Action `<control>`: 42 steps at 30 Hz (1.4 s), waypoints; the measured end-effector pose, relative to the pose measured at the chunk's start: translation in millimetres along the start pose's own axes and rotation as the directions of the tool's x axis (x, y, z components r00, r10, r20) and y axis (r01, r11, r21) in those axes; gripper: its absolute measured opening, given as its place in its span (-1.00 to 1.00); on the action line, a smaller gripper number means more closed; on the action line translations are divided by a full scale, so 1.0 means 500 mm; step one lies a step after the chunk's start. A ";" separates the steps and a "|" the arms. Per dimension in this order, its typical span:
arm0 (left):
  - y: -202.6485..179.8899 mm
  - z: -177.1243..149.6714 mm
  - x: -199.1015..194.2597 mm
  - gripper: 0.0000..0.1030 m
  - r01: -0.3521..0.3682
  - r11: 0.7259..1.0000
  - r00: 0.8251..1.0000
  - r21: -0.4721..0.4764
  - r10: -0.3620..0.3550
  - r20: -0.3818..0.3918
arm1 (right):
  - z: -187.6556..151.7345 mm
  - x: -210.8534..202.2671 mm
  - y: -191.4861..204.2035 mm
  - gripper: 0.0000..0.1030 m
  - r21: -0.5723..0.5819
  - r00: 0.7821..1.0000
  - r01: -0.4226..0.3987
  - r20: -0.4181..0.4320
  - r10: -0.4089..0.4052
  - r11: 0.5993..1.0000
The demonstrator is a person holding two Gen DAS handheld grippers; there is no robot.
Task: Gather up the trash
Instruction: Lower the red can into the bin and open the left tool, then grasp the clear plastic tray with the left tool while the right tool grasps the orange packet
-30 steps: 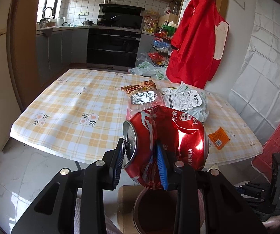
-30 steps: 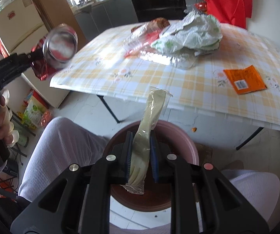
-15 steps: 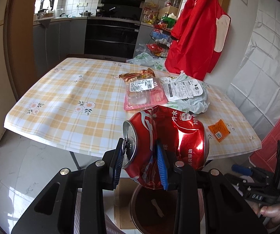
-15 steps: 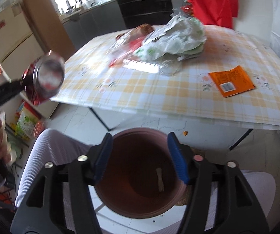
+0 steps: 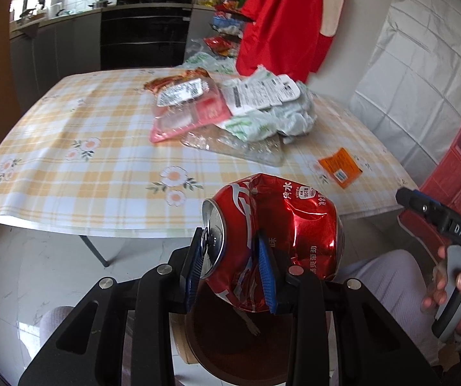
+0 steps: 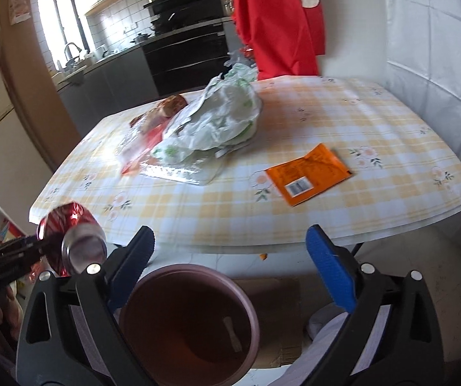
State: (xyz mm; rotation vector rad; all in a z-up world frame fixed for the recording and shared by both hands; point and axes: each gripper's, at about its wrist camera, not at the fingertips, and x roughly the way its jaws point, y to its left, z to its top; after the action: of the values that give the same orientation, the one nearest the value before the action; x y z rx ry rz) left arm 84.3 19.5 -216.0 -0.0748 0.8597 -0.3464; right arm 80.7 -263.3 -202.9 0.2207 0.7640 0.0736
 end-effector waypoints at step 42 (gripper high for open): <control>0.035 0.226 0.296 0.45 -0.317 0.848 0.948 0.426 0.286 0.136 | 0.107 0.210 -0.089 0.82 0.077 0.995 0.044 -0.090 -0.037 0.996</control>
State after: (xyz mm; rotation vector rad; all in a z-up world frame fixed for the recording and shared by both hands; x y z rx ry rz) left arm 263.1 -20.9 -253.4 0.4704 0.6936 -0.2335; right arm 193.0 -300.7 -246.5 0.2782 0.8601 0.0144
